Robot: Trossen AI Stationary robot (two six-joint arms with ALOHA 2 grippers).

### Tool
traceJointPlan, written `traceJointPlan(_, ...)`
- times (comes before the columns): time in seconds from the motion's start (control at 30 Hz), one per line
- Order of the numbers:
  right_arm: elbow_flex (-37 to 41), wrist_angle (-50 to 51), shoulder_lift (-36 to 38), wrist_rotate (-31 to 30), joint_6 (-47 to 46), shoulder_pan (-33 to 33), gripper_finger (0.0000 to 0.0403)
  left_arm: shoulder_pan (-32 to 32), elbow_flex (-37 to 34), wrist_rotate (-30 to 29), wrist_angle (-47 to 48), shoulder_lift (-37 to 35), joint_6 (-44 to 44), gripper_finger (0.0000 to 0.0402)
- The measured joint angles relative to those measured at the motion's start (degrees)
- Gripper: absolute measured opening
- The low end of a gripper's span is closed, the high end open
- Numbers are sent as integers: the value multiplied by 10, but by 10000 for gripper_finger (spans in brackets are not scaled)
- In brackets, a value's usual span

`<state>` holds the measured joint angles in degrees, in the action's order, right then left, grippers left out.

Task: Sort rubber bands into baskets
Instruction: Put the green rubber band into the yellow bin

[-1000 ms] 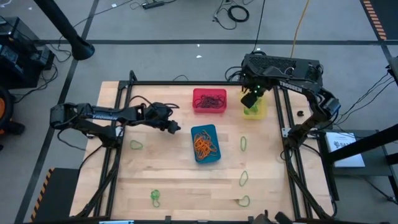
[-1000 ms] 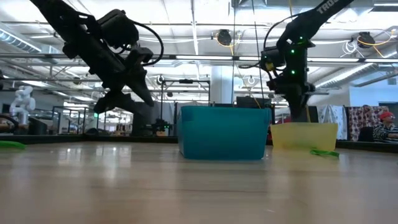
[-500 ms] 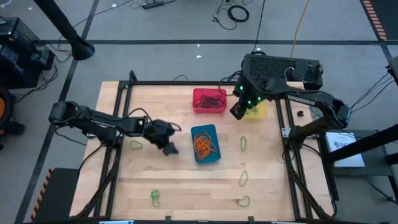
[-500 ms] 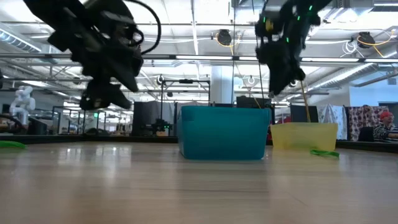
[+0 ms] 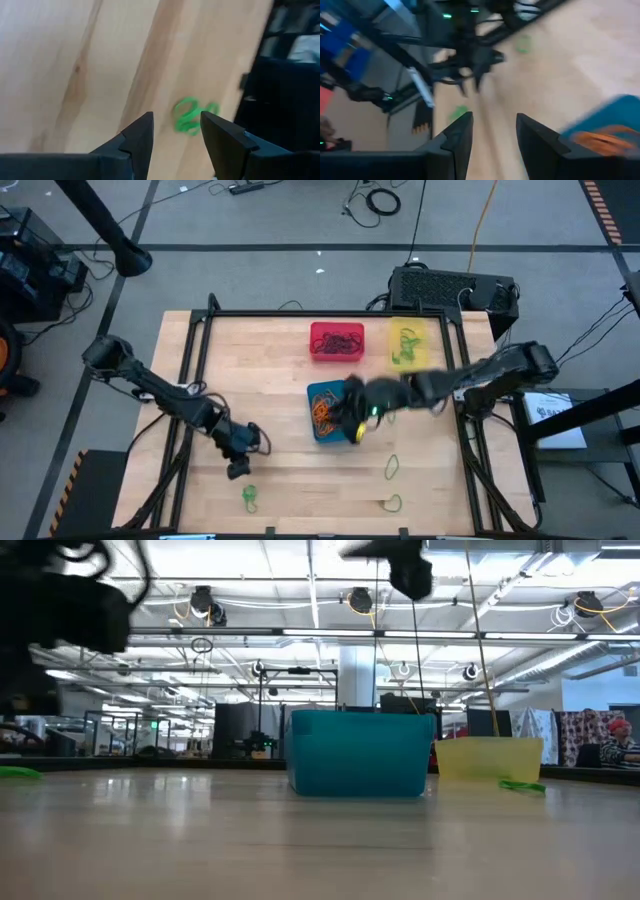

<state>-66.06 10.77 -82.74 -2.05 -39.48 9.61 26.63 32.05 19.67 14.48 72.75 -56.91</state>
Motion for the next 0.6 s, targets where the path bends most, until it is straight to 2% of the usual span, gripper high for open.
traceJointPlan(0.17,0,-133,-76,-48,-40,85,144,64,0,-68,10,0,-53,170)
traceJointPlan(0.27,0,-191,-124,-53,-79,114,144,86,0,-99,16,0,-146,170)
traceJointPlan(0.5,0,-273,-205,-48,-145,140,144,126,0,-151,6,3,-293,170)
traceJointPlan(0.6,0,-271,-216,-21,-153,139,144,147,0,-157,-25,23,-331,170)
